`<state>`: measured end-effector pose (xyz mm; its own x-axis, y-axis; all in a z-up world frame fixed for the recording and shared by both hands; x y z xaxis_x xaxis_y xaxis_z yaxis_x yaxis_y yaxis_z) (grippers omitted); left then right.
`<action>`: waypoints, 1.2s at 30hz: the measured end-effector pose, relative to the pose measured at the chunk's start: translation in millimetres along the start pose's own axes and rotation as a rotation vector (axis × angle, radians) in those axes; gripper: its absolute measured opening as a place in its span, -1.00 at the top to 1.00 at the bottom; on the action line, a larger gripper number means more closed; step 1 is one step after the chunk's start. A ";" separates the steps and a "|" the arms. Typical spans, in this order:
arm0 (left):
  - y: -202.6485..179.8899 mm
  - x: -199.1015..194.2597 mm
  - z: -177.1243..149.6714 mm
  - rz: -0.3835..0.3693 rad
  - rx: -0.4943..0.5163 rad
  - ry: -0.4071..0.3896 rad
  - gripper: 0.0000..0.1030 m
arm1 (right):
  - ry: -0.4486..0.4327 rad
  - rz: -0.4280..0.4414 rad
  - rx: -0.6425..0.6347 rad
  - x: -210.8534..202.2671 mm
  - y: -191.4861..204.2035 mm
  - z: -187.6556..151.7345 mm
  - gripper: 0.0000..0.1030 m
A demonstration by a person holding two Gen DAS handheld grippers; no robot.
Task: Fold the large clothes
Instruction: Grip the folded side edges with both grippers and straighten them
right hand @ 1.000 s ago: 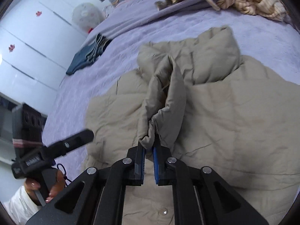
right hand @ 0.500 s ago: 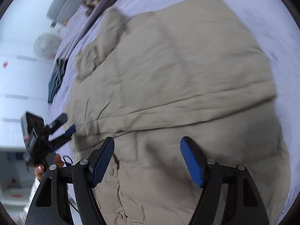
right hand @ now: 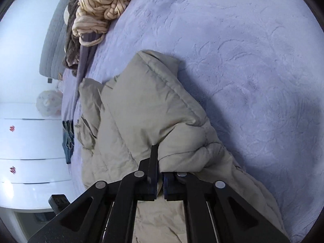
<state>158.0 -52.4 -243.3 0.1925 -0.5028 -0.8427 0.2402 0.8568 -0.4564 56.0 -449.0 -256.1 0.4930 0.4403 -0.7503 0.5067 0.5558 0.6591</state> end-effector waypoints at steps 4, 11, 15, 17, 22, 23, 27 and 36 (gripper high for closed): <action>8.6 0.3 3.3 0.037 -0.029 -0.012 0.89 | -0.009 0.017 0.032 10.9 -9.9 -2.3 0.91; 34.3 -35.9 4.0 0.207 -0.034 -0.038 0.89 | 0.048 -0.057 -0.068 -11.3 -5.1 -16.3 0.16; 41.2 -61.4 4.8 0.208 -0.031 -0.083 0.89 | 0.067 -0.101 -0.224 -38.1 9.4 -34.3 -0.16; 30.9 -69.1 10.3 0.201 -0.005 -0.110 0.89 | 0.002 -0.120 -0.307 -54.7 18.8 -33.2 0.06; -17.5 -52.8 29.6 0.182 0.115 -0.139 0.89 | -0.094 -0.157 -0.300 -52.7 31.4 15.2 0.69; -22.0 -44.1 32.6 0.213 0.134 -0.138 0.89 | -0.099 -0.147 -0.297 -45.9 35.5 26.3 0.69; -14.7 -0.4 43.2 0.361 0.123 -0.111 0.89 | -0.097 -0.185 -0.329 -11.8 44.0 53.5 0.69; -8.7 33.8 55.6 0.341 0.145 -0.102 0.89 | -0.123 -0.248 -0.241 26.0 14.8 84.2 0.86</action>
Point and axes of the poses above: each gripper's, at about its wrist camera, not at the fingertips, and x roughly the way its jaws point, y to its left, z to its top, the point moved 6 cm from there along x, roughly the way its jaws point, and after that the axes turned 3 degrees about y, right-handed, at the moved point
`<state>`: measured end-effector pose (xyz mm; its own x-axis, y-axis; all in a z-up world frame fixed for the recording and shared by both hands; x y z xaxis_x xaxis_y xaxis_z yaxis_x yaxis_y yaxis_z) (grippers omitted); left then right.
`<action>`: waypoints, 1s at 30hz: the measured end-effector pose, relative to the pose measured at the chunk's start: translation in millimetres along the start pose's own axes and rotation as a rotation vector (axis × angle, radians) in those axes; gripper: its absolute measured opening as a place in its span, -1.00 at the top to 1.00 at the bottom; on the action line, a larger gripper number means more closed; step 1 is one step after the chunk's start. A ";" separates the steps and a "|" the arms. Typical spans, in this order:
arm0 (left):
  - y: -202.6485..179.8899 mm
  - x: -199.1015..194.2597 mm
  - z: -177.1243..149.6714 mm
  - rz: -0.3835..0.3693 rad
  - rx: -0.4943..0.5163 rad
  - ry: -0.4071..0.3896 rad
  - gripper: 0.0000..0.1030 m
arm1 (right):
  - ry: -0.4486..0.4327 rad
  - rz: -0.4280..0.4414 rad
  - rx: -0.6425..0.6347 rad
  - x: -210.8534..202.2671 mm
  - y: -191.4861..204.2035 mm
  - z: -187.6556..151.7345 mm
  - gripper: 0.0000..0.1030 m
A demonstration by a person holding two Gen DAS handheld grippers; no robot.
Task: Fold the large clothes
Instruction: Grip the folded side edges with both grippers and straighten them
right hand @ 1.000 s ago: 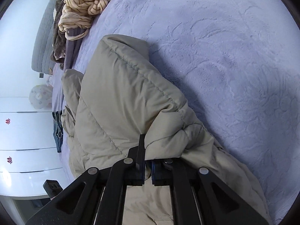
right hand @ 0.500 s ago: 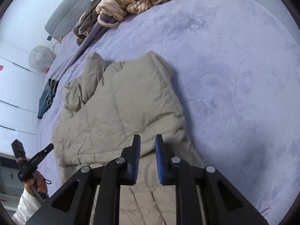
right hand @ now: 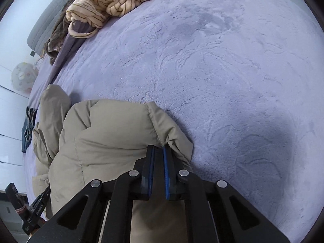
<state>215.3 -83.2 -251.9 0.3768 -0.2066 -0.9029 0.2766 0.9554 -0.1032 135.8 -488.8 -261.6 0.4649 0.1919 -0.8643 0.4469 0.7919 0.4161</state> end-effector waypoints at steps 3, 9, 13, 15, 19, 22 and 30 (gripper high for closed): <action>2.7 -18.2 -2.2 0.004 -0.002 0.001 0.89 | 0.005 -0.019 -0.041 -17.5 3.0 -6.2 0.76; 1.0 -59.7 -37.0 -0.055 0.034 -0.009 0.89 | -0.028 -0.125 -0.221 -62.3 9.4 -51.4 0.69; -2.1 -60.0 -67.8 -0.040 0.051 0.042 0.89 | -0.025 -0.178 -0.242 -73.4 1.3 -78.7 0.69; -0.4 -53.8 -78.2 -0.011 0.052 0.067 0.89 | 0.006 -0.173 -0.229 -73.8 -3.4 -88.4 0.67; 9.1 -47.5 -86.6 0.024 0.015 0.101 0.89 | 0.053 -0.184 -0.215 -75.0 -9.6 -99.6 0.62; 12.7 -61.0 -87.5 0.049 -0.012 0.116 0.89 | 0.074 -0.181 -0.199 -84.2 -12.7 -106.1 0.60; 7.1 -117.2 -105.3 0.051 -0.065 0.118 0.89 | 0.103 -0.125 -0.162 -124.0 -11.4 -130.7 -0.03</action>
Point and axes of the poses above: each gripper's, at about its wrist camera, not at the fingertips, and x roughly the way its jaws point, y to its left, z to its top, the point moved 6 cm from there along x, roughly the way its jaws point, and after that the axes turned 3 degrees about y, right-handed, at the moved point
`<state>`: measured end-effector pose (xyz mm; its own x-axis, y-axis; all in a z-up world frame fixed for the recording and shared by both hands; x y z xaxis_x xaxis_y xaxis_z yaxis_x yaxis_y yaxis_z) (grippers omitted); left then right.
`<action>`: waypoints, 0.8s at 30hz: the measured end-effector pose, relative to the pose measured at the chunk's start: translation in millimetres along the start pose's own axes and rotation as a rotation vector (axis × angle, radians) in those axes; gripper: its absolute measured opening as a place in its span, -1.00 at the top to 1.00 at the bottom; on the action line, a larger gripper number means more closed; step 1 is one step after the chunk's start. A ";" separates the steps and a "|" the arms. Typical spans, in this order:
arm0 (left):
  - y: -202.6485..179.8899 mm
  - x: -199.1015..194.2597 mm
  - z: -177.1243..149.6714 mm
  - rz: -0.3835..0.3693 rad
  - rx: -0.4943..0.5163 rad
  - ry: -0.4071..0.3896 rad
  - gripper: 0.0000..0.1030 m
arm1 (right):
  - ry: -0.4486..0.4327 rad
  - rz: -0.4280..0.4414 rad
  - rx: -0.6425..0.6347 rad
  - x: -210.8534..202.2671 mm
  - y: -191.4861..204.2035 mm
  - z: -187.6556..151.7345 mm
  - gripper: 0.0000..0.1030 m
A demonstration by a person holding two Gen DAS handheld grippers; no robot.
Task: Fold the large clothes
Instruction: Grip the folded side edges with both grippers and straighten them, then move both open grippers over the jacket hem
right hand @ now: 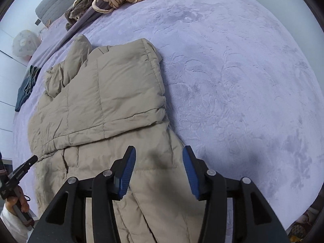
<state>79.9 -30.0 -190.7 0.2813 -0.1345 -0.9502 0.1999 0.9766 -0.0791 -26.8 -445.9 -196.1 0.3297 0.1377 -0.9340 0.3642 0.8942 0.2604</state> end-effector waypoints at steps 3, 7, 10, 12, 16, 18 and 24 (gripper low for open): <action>-4.5 -14.0 -12.0 -0.004 -0.002 0.007 0.89 | 0.019 0.022 0.002 -8.4 3.4 -11.0 -0.18; -8.4 -28.2 -29.6 -0.013 -0.027 0.021 0.89 | 0.041 0.037 -0.017 -15.2 10.4 -24.5 -0.19; -10.7 -36.4 -42.1 -0.011 -0.042 0.020 0.89 | 0.053 0.053 -0.019 -19.3 14.4 -31.3 -0.24; -11.5 -40.3 -50.1 0.000 -0.053 0.025 0.89 | 0.059 0.062 -0.025 -21.6 17.8 -35.4 -0.25; -7.5 -46.8 -62.4 0.046 -0.077 0.036 -0.96 | 0.069 0.081 -0.038 -25.9 24.2 -44.5 -0.31; -7.3 -55.0 -65.4 0.071 -0.081 -0.008 -0.98 | 0.074 0.084 -0.048 -27.7 26.7 -47.3 -0.31; -5.4 -63.9 -72.7 0.092 -0.104 -0.019 -0.98 | 0.079 0.100 -0.079 -32.6 33.9 -55.2 -0.59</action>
Point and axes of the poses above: each gripper's, at about its wrist camera, not at the fingertips, and x roughly the way its jaws point, y to its left, z to its top, the point moved 6 cm from there along x, roughly the way its jaws point, and after that the axes turned 3 degrees about y, right-handed, at the moved point
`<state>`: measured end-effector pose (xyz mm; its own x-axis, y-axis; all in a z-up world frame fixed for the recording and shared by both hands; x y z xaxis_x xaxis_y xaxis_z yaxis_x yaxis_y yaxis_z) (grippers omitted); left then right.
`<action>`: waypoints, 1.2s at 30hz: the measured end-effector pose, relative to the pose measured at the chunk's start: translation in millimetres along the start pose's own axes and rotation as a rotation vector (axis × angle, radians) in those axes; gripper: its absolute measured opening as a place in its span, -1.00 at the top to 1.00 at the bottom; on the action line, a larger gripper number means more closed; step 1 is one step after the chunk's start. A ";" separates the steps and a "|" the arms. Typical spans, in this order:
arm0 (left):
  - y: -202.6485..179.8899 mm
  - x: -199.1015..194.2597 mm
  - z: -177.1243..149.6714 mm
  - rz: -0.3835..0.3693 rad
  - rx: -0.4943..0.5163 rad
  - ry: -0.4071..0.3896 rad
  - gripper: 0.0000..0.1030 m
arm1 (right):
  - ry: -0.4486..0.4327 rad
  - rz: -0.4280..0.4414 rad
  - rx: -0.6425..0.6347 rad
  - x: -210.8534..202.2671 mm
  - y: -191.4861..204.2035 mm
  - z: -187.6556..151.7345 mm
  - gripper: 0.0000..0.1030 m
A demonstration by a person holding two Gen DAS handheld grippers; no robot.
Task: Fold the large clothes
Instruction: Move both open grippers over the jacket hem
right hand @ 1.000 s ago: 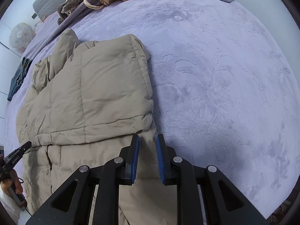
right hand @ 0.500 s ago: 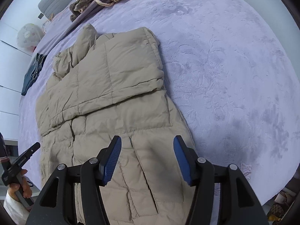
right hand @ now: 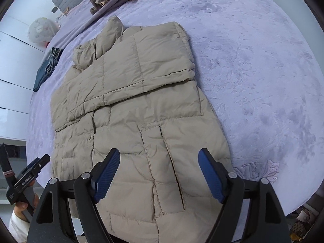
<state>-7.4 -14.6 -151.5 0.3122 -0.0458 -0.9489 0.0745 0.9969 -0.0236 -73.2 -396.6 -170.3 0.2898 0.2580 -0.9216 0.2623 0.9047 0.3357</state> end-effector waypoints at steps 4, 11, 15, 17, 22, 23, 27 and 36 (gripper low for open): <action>-3.1 -7.3 -8.7 -0.015 -0.003 0.004 -0.98 | -0.014 0.021 -0.026 -3.3 5.6 -4.4 -0.78; -15.0 -19.9 -28.2 -0.007 -0.010 0.008 -0.98 | 0.032 0.067 -0.075 2.6 12.8 -13.3 -1.00; -16.3 -24.0 -39.3 0.000 -0.010 0.016 -0.98 | 0.111 0.075 -0.057 15.2 9.8 -22.4 -1.00; -14.1 -25.3 -43.0 0.001 -0.009 0.018 -0.98 | 0.124 0.095 -0.030 17.7 8.3 -26.3 -1.00; -2.7 -23.6 -52.5 0.001 -0.015 0.029 -0.98 | 0.132 0.092 0.003 22.8 6.3 -34.8 -1.00; 0.3 -22.9 -54.5 0.001 -0.015 0.030 -0.98 | 0.133 0.092 0.011 23.6 6.5 -37.1 -1.00; 16.6 -18.8 -69.6 -0.019 -0.025 0.038 -0.98 | 0.136 0.087 0.042 29.3 9.4 -49.5 -1.00; 75.9 -3.8 -124.4 -0.097 -0.058 0.092 -0.98 | 0.108 0.120 0.158 38.6 19.0 -99.6 -1.00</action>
<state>-120.7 69.2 -188.8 0.2175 -0.1385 -0.9662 0.0447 0.9903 -0.1318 -148.7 -335.7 -218.9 0.2292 0.4028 -0.8861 0.3755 0.8033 0.4623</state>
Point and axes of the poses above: each gripper's, at about its wrist camera, not at the fingertips, and x roughly the way its jaws point, y to its left, z to its top, the point moved 6 cm from there along x, roughly the way its jaws point, and after that the axes turned 3 degrees about y, right-handed, at the moved point
